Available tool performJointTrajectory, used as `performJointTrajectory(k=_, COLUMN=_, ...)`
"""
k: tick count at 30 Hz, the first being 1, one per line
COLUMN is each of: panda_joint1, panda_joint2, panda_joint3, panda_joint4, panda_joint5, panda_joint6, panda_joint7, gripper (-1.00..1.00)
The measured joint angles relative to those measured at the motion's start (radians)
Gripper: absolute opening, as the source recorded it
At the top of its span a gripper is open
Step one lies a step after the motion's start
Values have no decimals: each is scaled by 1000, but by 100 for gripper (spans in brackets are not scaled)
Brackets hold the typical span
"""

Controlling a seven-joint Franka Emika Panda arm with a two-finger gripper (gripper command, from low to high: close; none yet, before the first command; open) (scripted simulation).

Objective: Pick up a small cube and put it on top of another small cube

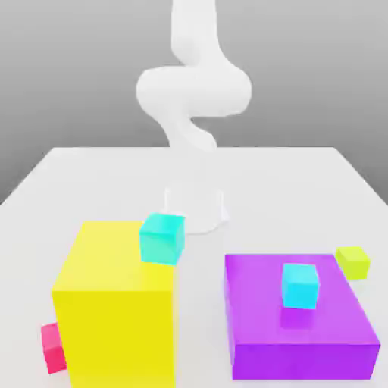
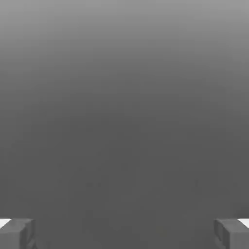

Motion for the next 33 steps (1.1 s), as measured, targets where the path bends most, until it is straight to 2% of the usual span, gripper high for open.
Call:
performJointTrajectory(k=10, panda_joint1=274, panda_joint2=306, panda_joint3=74, panda_joint4=-146, panda_joint5=67, panda_joint6=176, panda_joint7=-289, gripper=0)
performJointTrajectory(k=19, panda_joint1=465, panda_joint2=575, panda_joint3=201, panda_joint4=-276, panda_joint5=71, panda_joint6=334, panda_joint7=-504, gripper=0)
performJointTrajectory(k=23, panda_joint1=552, panda_joint2=698, panda_joint3=262, panda_joint4=-335, panda_joint5=13, panda_joint6=406, panda_joint7=-557, gripper=0)
performJointTrajectory(k=26, panda_joint1=616, panda_joint2=793, panda_joint3=279, panda_joint4=-376, panda_joint5=-76, panda_joint6=458, panda_joint7=-563, gripper=0)
performJointTrajectory(k=32, panda_joint1=726, panda_joint2=1007, panda_joint3=142, panda_joint4=-351, panda_joint5=-255, panda_joint6=618, panda_joint7=-452, gripper=0)
performJointTrajectory(k=33, panda_joint1=744, panda_joint2=1037, panda_joint3=120, panda_joint4=-344, panda_joint5=-273, panda_joint6=643, panda_joint7=-438, gripper=-100)
